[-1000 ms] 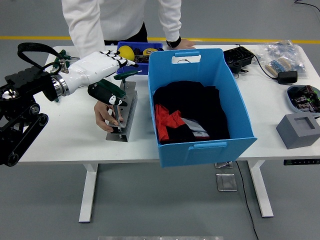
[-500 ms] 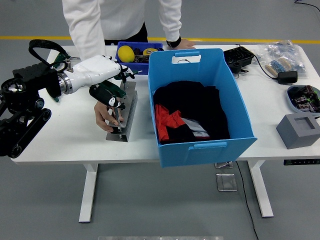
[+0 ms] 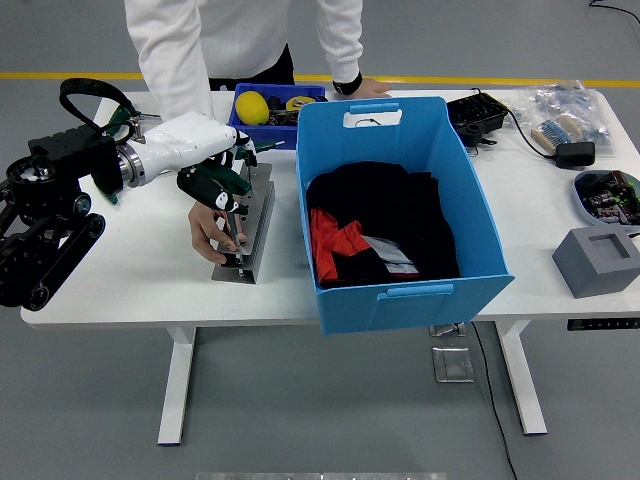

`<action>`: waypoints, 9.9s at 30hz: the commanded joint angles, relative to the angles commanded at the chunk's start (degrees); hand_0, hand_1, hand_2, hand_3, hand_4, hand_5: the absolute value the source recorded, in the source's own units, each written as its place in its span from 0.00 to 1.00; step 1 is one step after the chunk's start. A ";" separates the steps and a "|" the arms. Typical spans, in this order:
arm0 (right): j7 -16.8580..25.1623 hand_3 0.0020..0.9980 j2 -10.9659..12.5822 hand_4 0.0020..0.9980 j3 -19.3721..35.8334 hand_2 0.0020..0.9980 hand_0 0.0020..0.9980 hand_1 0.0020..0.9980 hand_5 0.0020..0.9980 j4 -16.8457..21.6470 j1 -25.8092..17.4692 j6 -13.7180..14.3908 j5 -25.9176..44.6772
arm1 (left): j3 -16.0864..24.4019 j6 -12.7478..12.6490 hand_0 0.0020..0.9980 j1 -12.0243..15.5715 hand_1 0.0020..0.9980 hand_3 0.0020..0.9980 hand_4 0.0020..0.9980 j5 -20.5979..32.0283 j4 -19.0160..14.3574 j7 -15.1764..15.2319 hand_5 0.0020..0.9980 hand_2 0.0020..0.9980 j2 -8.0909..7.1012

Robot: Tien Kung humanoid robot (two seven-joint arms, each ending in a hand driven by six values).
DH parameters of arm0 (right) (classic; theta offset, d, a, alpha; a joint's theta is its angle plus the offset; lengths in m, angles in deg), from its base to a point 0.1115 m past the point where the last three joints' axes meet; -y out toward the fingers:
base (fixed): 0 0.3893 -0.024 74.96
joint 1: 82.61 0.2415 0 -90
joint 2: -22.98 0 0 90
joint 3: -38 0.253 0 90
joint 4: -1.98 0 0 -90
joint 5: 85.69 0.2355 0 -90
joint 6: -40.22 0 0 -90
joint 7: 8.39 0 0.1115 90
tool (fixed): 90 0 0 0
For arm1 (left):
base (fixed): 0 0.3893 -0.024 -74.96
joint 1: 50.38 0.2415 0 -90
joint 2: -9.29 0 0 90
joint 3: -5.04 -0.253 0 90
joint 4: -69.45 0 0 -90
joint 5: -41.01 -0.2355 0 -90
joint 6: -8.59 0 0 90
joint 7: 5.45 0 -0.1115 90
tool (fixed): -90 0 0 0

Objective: Lift tool from toolbox,place it in box,lift tool from toolbox,place it in box

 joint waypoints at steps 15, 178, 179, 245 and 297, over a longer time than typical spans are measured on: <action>-0.03 0.66 -0.05 0.90 -0.13 0.78 0.69 0.69 0.74 0.00 -0.41 0.19 0.41 | -1.16 1.46 0.46 -0.91 0.36 0.53 1.00 0.00 2.06 -0.15 0.48 0.35 -0.06; -0.78 0.65 1.29 0.89 -3.02 0.78 0.69 0.69 0.73 0.00 1.64 -0.58 -2.58 | -17.01 -4.00 0.62 -22.56 0.66 0.75 0.92 15.79 17.19 1.55 0.67 0.72 19.83; -0.79 0.65 1.27 0.89 -3.01 0.78 0.69 0.69 0.73 0.00 1.53 -0.57 -2.53 | -16.95 -4.12 0.63 -22.49 0.66 0.75 0.92 15.30 16.91 1.52 0.68 0.72 19.83; -0.82 0.65 0.90 0.89 -1.56 0.78 0.69 0.69 0.73 0.00 0.69 -0.39 -2.42 | -19.16 -8.14 0.65 -19.19 0.73 0.64 0.90 0.00 22.79 0.89 0.58 0.77 11.10; -0.94 0.65 0.89 0.89 -1.53 0.78 0.69 0.69 0.73 0.00 0.76 -0.42 -2.67 | -21.81 -9.32 0.71 -19.23 0.78 0.60 0.87 0.00 26.53 -0.29 0.54 0.79 10.97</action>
